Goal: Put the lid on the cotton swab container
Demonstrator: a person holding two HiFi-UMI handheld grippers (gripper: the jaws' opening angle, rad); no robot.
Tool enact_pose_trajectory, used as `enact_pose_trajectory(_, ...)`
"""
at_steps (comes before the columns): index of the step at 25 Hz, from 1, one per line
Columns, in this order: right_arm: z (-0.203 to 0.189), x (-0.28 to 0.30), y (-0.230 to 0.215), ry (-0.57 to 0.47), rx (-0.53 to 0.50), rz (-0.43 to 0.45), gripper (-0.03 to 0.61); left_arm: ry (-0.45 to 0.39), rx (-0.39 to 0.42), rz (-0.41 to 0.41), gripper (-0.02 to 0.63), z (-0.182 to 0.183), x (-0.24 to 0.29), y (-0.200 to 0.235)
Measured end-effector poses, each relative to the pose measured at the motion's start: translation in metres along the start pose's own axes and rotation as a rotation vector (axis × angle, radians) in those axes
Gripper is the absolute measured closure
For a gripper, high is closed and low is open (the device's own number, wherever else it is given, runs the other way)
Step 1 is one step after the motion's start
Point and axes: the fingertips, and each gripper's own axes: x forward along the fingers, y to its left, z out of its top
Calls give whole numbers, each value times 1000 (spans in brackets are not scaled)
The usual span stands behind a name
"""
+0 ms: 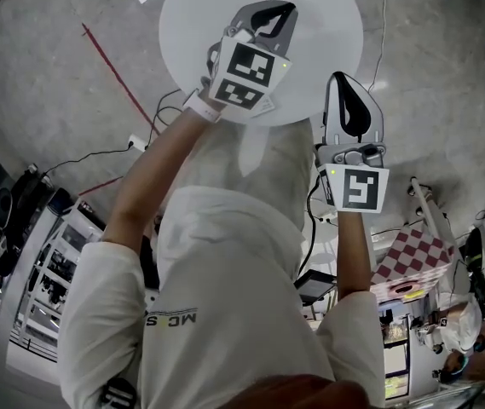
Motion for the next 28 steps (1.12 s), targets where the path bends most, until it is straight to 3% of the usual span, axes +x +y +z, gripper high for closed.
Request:
enact_pose_trajectory(6,32,-24,13,-34,-17,-19,591,-43,7,-14,614,29,-46,-15)
enact_pose_trajectory(17,93,-77,56,-74,-105,-44,591,-169,13,1,614,87,-179,-35)
enact_pose_trajectory(22,113,-108,71,-88,-141,-62,591,-244,-40,-20,614,110,-233,-48)
enact_pose_trajectory(28,146,-139,99,-125,-66,-68,591,-266,-33,-9,614,122,-295,-48)
